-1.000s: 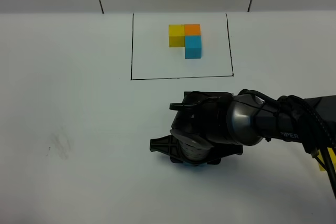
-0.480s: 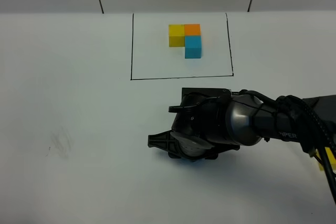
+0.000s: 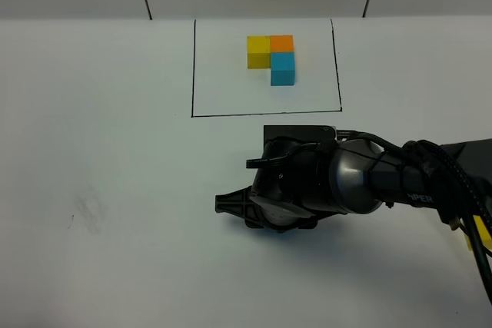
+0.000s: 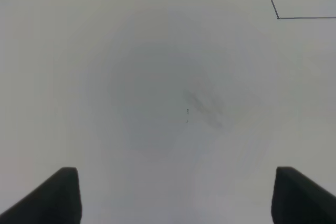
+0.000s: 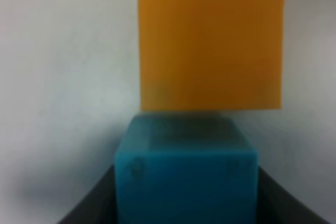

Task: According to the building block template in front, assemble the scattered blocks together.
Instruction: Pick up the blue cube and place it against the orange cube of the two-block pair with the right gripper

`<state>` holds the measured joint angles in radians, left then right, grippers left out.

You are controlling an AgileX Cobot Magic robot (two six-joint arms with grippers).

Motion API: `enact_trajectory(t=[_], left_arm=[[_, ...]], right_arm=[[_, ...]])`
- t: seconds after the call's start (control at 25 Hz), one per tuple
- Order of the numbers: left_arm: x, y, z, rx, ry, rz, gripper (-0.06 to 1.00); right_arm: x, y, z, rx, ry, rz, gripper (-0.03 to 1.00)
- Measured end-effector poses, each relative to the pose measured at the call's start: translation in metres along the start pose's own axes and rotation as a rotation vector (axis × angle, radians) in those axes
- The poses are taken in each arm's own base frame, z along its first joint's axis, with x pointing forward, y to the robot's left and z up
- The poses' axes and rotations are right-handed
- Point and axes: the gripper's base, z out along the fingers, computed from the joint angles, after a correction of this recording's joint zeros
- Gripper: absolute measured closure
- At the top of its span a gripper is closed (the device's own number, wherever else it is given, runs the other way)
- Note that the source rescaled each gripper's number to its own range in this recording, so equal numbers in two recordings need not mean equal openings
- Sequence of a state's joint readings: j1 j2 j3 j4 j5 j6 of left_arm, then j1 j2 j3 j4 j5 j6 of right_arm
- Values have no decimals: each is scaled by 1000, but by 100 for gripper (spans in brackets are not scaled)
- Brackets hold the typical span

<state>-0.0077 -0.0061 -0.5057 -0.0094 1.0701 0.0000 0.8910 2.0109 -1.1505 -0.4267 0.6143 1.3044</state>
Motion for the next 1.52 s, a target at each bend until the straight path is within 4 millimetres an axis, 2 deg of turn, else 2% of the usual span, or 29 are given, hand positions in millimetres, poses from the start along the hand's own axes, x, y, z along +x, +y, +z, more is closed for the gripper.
enact_trajectory(t=[1.52], left_arm=[[0, 0, 0, 0, 0, 0, 38]], right_arm=[[-1, -2, 4, 28, -21, -6, 70]])
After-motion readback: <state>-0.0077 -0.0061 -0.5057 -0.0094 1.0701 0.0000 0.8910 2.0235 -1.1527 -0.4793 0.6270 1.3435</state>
